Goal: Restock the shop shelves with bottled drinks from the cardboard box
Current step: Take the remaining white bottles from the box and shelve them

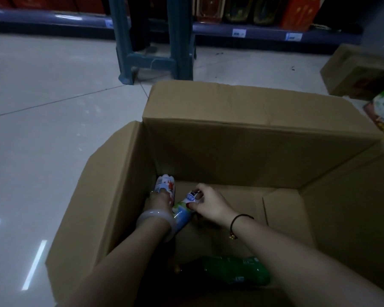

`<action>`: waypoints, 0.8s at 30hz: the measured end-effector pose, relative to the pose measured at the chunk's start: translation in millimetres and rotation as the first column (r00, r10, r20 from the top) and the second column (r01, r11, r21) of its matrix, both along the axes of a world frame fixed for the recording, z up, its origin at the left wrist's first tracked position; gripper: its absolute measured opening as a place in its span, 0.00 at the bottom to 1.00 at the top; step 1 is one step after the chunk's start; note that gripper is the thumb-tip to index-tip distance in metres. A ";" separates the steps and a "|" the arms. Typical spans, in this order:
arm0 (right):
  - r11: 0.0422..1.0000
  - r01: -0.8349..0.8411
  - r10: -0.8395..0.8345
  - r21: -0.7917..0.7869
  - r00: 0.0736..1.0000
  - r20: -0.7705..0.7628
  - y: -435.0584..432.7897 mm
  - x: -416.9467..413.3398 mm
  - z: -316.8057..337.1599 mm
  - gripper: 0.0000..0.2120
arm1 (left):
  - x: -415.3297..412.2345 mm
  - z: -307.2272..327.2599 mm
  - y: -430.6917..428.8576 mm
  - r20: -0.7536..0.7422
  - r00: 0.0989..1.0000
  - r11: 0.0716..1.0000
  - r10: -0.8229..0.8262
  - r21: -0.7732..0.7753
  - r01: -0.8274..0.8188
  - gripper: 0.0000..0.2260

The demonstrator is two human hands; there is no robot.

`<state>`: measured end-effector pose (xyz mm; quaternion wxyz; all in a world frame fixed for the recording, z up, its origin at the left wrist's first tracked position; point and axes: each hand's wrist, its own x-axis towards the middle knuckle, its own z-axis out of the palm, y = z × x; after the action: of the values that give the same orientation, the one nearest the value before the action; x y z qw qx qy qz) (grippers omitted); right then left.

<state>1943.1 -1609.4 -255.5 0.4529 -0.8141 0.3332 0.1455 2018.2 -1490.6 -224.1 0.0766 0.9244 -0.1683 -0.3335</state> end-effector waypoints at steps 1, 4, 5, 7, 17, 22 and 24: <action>1.000 -0.003 0.003 0.001 1.000 0.008 1.2 -0.7 -2.0 0.18 | 0.0 2.0 0.1 0.016 1.000 1.000 -0.019 0.011 0.019 0.38; 1.000 -0.006 0.006 0.025 1.000 0.012 3.6 -1.7 -4.6 0.18 | 9.4 1.4 -1.7 -0.045 0.999 0.998 -0.001 0.057 0.003 0.37; 1.000 -0.005 0.005 0.028 1.000 0.012 3.8 -2.3 -5.1 0.18 | 10.8 -0.5 -2.1 -0.064 0.998 0.997 0.006 0.077 -0.001 0.36; 1.000 0.004 -0.005 0.025 1.000 0.025 2.4 -4.2 -6.3 0.18 | 8.7 -2.1 -1.2 -0.066 0.998 0.994 -0.020 0.104 0.027 0.34; 0.998 0.069 -0.069 0.000 0.997 0.029 -3.2 -18.4 -20.8 0.17 | -1.1 -15.3 2.3 0.070 0.994 0.996 0.079 -0.037 -0.076 0.39; 0.997 0.079 -0.080 0.012 0.995 0.054 -4.2 -20.1 -25.9 0.17 | -2.7 -16.6 4.0 0.040 0.996 0.988 -0.075 0.140 0.069 0.33; 0.996 0.088 -0.088 0.009 0.994 0.057 -4.8 -20.7 -26.7 0.17 | -5.1 -16.2 6.0 0.039 0.988 0.974 -0.152 0.177 0.143 0.34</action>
<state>1922.3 -1614.2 -282.2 0.4710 -0.8009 0.3551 0.1032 2013.1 -1484.6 -240.3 -0.0335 0.9210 -0.2086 -0.3274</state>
